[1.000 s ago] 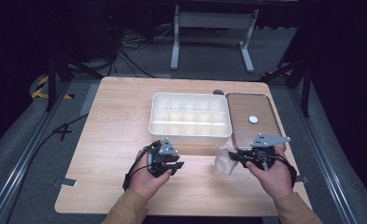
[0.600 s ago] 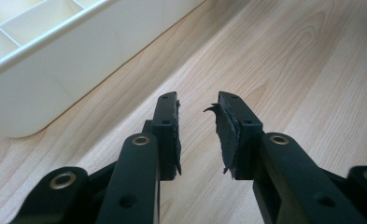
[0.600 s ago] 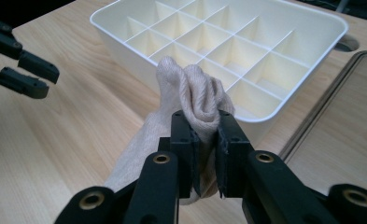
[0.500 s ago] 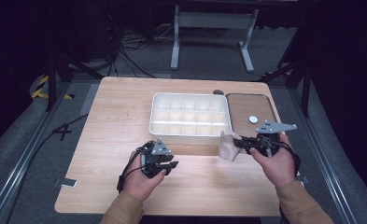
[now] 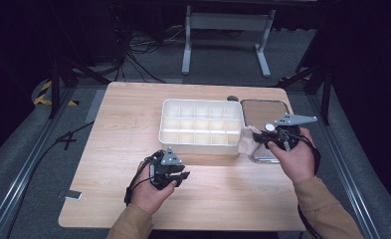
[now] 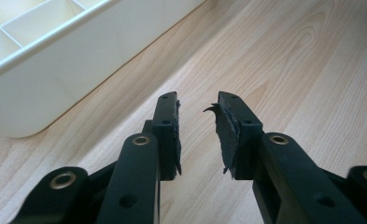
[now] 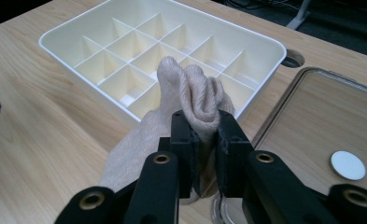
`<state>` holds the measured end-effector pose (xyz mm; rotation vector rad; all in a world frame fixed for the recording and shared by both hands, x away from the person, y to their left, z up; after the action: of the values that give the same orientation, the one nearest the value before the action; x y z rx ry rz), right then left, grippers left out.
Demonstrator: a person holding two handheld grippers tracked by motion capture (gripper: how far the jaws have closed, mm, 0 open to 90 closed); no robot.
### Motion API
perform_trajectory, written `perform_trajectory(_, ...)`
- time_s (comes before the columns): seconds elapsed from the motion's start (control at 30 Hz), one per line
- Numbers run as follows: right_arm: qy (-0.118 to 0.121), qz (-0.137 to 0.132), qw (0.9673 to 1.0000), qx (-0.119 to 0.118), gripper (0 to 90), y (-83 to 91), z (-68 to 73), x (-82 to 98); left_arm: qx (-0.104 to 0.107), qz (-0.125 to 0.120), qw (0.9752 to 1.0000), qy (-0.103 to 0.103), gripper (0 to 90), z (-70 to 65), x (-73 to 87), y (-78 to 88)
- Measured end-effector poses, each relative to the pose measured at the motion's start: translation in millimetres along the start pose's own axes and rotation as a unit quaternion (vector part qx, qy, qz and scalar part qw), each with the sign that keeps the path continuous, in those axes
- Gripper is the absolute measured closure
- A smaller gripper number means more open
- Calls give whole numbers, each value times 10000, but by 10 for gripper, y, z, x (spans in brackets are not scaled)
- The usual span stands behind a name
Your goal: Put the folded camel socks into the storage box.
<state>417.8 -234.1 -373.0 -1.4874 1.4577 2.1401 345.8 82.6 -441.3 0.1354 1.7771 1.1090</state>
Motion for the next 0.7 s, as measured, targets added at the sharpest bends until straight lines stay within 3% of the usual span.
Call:
perform_trajectory(0.4,-46,156,9997,182,796,-201,-86,-73,17,24,10000,-23,698,-15,2,-11)
perform_trajectory(0.7,-26,313,9992,262,795,-522,-86,-93,20,4,10000,-19,697,-3,13,-3)
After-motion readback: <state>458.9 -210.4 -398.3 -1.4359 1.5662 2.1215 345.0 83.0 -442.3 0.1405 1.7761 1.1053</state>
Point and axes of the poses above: each handheld gripper's, and its own axes: y roughly backward along the jaws, x roughly out of its underside, z roughly to its left, the point moved 4 cm from there along -y, roughly forward along the jaws, and after that the axes turned 1 degree about z, right-handed, at the moved point
